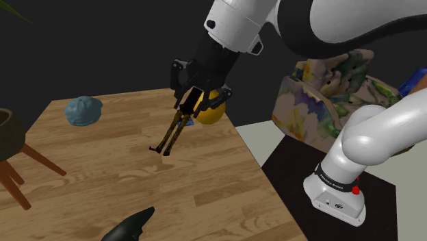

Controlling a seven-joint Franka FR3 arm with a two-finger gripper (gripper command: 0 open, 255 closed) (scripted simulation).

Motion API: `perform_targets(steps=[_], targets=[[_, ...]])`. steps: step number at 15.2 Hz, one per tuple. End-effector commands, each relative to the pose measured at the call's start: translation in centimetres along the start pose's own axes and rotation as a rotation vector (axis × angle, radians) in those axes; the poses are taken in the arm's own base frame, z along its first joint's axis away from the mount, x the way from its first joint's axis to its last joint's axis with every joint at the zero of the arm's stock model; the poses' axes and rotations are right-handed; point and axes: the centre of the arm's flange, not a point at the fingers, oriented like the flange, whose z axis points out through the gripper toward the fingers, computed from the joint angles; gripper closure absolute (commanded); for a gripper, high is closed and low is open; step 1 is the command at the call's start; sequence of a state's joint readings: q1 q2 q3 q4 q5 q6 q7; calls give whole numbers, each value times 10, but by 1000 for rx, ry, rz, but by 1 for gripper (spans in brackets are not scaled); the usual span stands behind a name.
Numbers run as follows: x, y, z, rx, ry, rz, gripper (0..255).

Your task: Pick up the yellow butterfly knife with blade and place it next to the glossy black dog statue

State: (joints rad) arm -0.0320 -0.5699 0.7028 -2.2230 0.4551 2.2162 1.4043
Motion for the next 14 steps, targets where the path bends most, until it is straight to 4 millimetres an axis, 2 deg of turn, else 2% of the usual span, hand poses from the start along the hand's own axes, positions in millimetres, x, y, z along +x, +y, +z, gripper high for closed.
perform_targets(steps=[1, 14], targets=[[-37, -5, 0, 0, 0, 2, 255], [-36, 26, 62, 0, 0, 2, 255]])
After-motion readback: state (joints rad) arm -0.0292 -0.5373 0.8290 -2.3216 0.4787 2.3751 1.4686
